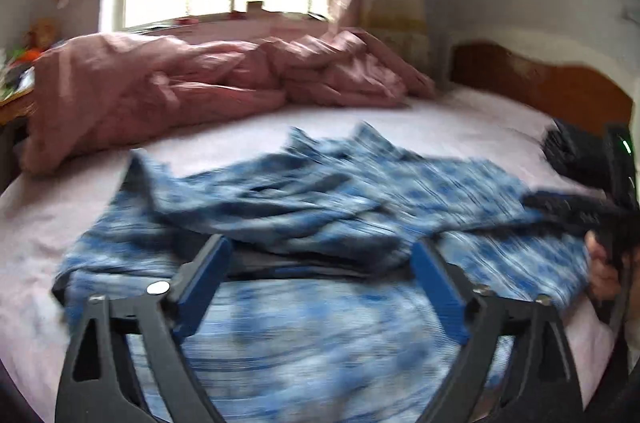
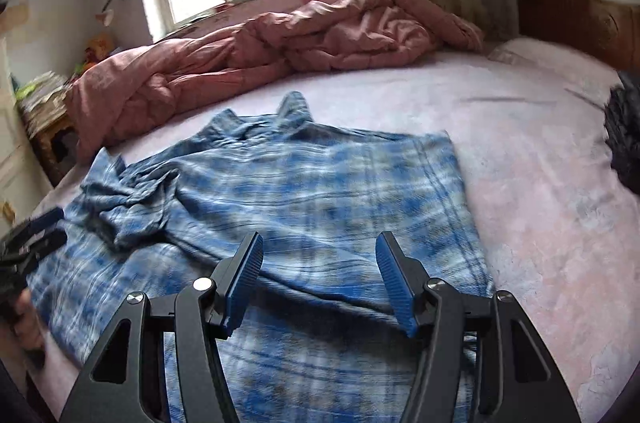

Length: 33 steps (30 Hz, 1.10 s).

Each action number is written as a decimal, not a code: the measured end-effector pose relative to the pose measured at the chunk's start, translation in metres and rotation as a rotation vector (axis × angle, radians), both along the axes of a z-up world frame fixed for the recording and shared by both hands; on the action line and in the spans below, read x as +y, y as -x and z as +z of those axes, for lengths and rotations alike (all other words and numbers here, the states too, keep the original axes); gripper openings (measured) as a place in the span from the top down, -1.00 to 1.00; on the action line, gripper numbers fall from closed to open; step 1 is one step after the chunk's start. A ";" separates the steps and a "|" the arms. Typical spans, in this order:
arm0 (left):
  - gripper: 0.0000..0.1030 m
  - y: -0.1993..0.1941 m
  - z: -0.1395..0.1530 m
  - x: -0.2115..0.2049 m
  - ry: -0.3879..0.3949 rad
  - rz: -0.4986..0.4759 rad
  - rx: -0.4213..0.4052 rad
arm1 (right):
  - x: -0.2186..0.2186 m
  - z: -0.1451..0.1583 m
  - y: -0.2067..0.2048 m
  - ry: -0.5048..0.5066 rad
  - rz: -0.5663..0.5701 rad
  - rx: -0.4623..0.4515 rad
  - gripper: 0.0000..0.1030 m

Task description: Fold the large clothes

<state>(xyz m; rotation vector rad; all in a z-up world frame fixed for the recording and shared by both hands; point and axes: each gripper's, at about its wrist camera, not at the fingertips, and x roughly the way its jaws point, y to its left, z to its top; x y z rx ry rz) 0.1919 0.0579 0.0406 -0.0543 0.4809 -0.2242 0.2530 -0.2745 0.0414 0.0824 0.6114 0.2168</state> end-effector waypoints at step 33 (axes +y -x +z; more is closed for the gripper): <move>-0.92 -0.036 -0.029 0.061 0.246 0.157 0.159 | 0.134 0.051 -0.065 0.108 0.059 0.030 0.75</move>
